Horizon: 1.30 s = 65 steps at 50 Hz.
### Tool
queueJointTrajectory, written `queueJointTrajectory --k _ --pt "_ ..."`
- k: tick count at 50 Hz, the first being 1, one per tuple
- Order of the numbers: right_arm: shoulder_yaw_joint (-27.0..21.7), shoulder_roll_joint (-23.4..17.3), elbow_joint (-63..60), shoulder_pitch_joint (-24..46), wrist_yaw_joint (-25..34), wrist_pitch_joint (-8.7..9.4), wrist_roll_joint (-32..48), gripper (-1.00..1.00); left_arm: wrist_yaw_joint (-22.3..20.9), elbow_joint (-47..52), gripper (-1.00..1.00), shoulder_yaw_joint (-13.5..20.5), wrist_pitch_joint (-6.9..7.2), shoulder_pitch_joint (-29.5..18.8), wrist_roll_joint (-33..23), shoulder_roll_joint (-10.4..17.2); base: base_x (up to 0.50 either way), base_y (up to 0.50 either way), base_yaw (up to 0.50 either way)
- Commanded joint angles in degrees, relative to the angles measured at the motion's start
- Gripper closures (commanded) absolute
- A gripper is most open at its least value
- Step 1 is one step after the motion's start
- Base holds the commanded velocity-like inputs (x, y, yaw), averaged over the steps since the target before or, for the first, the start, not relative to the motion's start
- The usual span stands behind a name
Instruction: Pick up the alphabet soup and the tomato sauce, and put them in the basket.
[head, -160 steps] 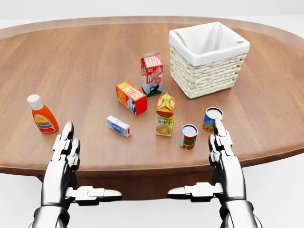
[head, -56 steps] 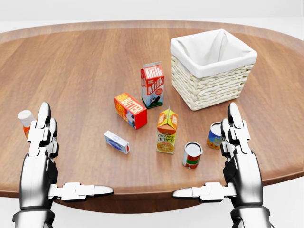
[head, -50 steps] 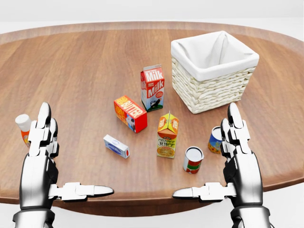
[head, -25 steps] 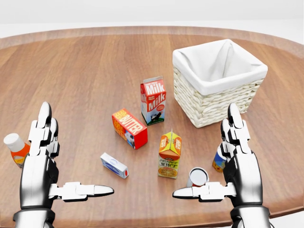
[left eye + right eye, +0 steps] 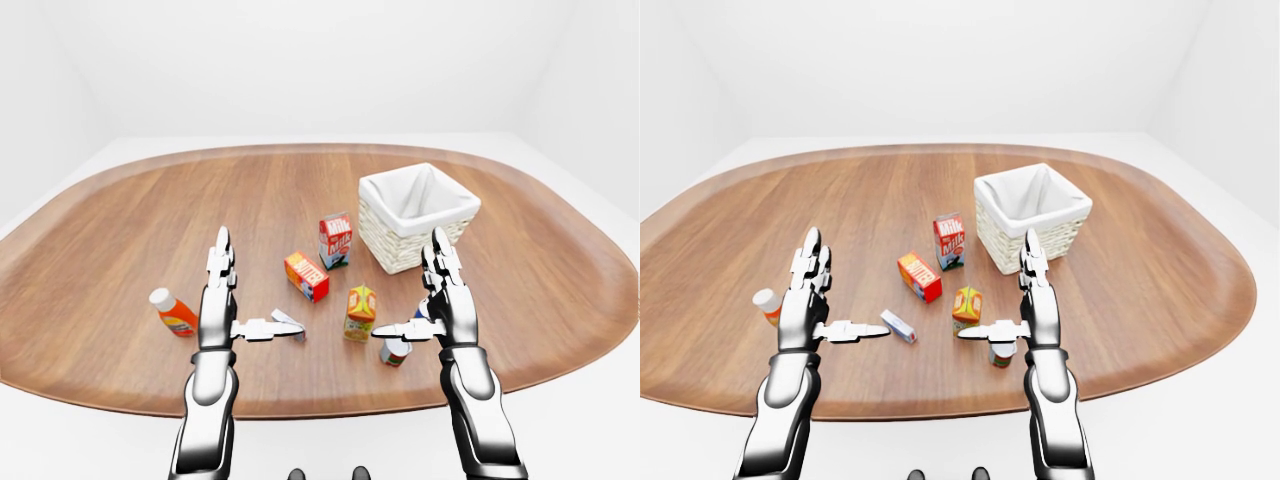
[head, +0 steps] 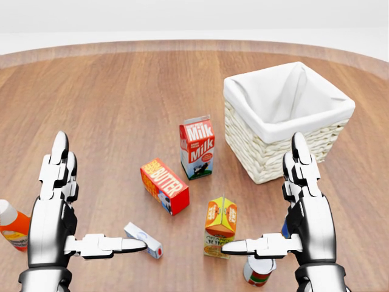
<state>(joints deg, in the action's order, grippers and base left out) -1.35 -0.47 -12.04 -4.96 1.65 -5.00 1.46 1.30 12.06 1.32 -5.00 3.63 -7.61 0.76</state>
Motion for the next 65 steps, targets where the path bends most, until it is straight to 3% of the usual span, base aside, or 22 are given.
queueJointTrajectory --k 1,42,65 --pt "0.01 0.01 0.06 0.01 0.01 0.0 0.02 -1.0 -0.07 -0.27 -1.0 -0.03 0.0 -0.1 0.02 0.01 0.22 0.0 0.0" --pt "-0.03 0.0 0.46 0.23 -0.19 0.0 -0.02 -1.0 -0.15 -0.5 -1.0 0.14 0.0 -0.4 0.62 0.03 0.22 0.0 0.0" --pt "-0.38 -0.07 1.65 1.0 -0.39 0.0 -0.46 -1.0 0.08 -0.73 -1.0 0.29 0.0 -0.62 0.83 0.01 0.0 0.0 0.0"
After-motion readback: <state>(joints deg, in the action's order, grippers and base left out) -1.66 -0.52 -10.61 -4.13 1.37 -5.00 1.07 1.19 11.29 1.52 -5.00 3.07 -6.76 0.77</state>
